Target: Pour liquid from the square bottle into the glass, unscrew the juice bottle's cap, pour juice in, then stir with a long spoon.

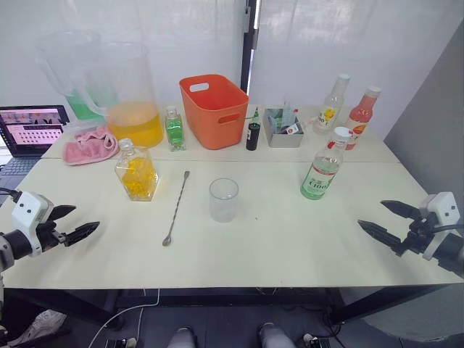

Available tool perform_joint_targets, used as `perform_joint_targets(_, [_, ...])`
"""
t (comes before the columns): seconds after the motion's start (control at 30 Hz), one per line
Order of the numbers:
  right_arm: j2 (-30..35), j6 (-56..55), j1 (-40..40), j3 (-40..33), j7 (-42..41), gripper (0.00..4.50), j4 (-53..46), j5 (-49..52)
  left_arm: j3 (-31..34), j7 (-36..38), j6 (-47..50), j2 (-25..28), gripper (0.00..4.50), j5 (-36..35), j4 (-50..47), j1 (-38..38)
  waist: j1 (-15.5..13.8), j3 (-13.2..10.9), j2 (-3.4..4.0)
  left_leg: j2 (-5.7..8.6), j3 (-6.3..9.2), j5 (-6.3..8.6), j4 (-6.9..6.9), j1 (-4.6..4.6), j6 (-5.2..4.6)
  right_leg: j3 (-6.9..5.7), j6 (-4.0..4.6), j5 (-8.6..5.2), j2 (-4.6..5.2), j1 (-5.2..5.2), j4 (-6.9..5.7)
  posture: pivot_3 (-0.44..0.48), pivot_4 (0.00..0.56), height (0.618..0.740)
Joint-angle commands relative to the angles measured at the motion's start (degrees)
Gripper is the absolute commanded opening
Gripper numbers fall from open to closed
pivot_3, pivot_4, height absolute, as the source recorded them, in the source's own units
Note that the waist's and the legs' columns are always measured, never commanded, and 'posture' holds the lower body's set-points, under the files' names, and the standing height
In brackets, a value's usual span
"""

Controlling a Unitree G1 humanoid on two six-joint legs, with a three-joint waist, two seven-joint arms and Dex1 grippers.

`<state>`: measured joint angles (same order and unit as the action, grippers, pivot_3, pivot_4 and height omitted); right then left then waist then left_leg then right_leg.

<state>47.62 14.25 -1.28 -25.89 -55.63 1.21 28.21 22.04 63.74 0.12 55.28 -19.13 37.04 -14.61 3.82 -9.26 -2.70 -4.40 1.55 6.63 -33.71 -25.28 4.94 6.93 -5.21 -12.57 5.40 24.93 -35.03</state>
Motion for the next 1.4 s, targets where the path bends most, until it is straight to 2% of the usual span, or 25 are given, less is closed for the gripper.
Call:
perform_joint_targets(0.03, [-0.09,-0.69,-0.03,-2.24,0.63,4.47,-1.94,1.04,0.66,0.55,-0.04,1.41,4.50,-0.29,0.09,-1.07,-0.01,0.00,0.00,0.00,0.00,0.00,0.00,0.00,0.00,0.00,0.00,0.00,0.00,0.00,0.00,0.000,0.150,0.731])
perform_joint_targets(0.13, [-0.48,-0.06,-0.66,-1.81,1.11,4.47,-2.27,1.41,1.34,0.38,0.42,0.80,4.50,-1.20,-0.36,-1.62,-0.03,0.00,0.00,0.00,0.00,0.00,-0.01,0.00,0.00,-0.01,0.00,0.00,0.00,0.00,0.00,0.000,0.150,0.731])
perform_joint_targets(0.23, [0.56,5.28,-2.52,-1.63,0.46,4.47,-4.88,5.17,0.55,-0.02,1.68,0.86,4.50,-0.84,-3.70,-1.03,-0.02,0.00,0.00,0.00,0.00,0.00,-0.03,0.00,0.00,0.01,0.00,0.00,0.00,-0.02,0.00,0.000,0.150,0.731])
perform_joint_targets(0.33, [2.12,11.01,-4.61,-0.37,-0.96,4.47,-8.57,9.00,2.56,1.50,5.23,0.10,4.50,-4.64,-9.02,0.56,0.07,-0.01,0.00,-0.01,0.00,0.00,-0.02,0.00,0.00,0.02,0.00,0.00,-0.01,-0.01,-0.05,0.000,0.150,0.731])
perform_joint_targets(0.43, [4.40,18.97,-10.93,4.67,-3.03,4.47,-14.40,14.78,4.47,0.74,6.70,-0.74,4.50,-5.52,-16.30,7.21,0.65,-0.03,0.05,-0.06,-0.09,0.00,0.00,0.02,-0.01,0.08,0.00,0.01,-0.03,0.02,-0.08,0.000,0.150,0.731])
perform_joint_targets(0.6, [4.97,27.51,-20.66,9.24,-3.79,4.47,-17.61,21.80,9.51,-1.13,10.04,-3.97,4.50,-9.34,-26.51,16.67,0.48,-0.05,0.06,-0.15,-0.08,0.00,0.03,0.01,-0.01,0.05,0.02,0.01,-0.09,0.13,-0.06,0.000,0.150,0.731])
perform_joint_targets(0.73, [5.12,28.52,-25.61,15.06,-7.13,4.47,-18.83,20.97,15.57,-8.78,12.52,-11.40,4.50,-14.35,-37.01,22.13,-0.27,-0.07,0.02,-0.17,-0.08,0.01,0.01,-0.04,-0.01,0.02,0.03,0.01,-0.06,0.17,0.01,0.000,0.150,0.731])
perform_joint_targets(0.9, [3.56,27.77,-29.12,18.49,-8.30,4.47,-17.72,19.58,17.60,-21.06,13.97,-20.78,4.50,-15.82,-47.09,24.23,-1.27,-0.11,-0.08,-0.14,-0.15,0.02,-0.17,-0.04,-0.01,0.01,0.03,0.01,0.01,0.21,0.11,0.000,0.150,0.731])
perform_joint_targets(1.0, [3.01,27.25,-29.79,19.57,-9.14,4.47,-17.28,18.78,13.21,-31.95,14.01,-27.27,4.50,-10.70,-51.94,22.49,-1.55,-0.10,-0.11,-0.12,-0.12,0.01,-0.23,-0.03,-0.01,0.00,0.03,0.01,-0.01,0.15,0.12,0.000,0.150,0.731])
perform_joint_targets(1.1, [3.28,27.99,-29.48,19.83,-9.93,4.47,-18.92,19.58,8.86,-39.06,15.28,-31.84,4.50,-8.43,-54.83,19.55,-1.79,-0.09,-0.13,-0.09,-0.10,0.01,-0.27,-0.04,-0.01,0.02,0.02,0.01,-0.04,-0.12,0.09,0.000,0.150,0.731])
perform_joint_targets(1.2, [3.35,28.36,-29.20,19.28,-9.70,4.47,-19.97,19.90,5.45,-43.71,15.85,-33.93,4.50,-5.79,-55.00,16.18,-1.76,-0.07,-0.20,-0.08,-0.05,0.01,-0.29,-0.04,-0.02,0.02,0.00,0.03,-0.10,-0.14,0.02,0.000,0.150,0.731])
perform_joint_targets(1.4, [3.14,27.91,-27.99,19.00,-8.77,4.47,-21.52,19.54,-0.83,-48.34,10.68,-36.70,4.50,1.25,-45.32,7.81,-1.57,-0.07,-0.20,-0.07,-0.02,0.00,-0.28,-0.02,-0.03,0.03,-0.03,0.04,-0.13,-0.18,0.00,0.000,0.150,0.731])
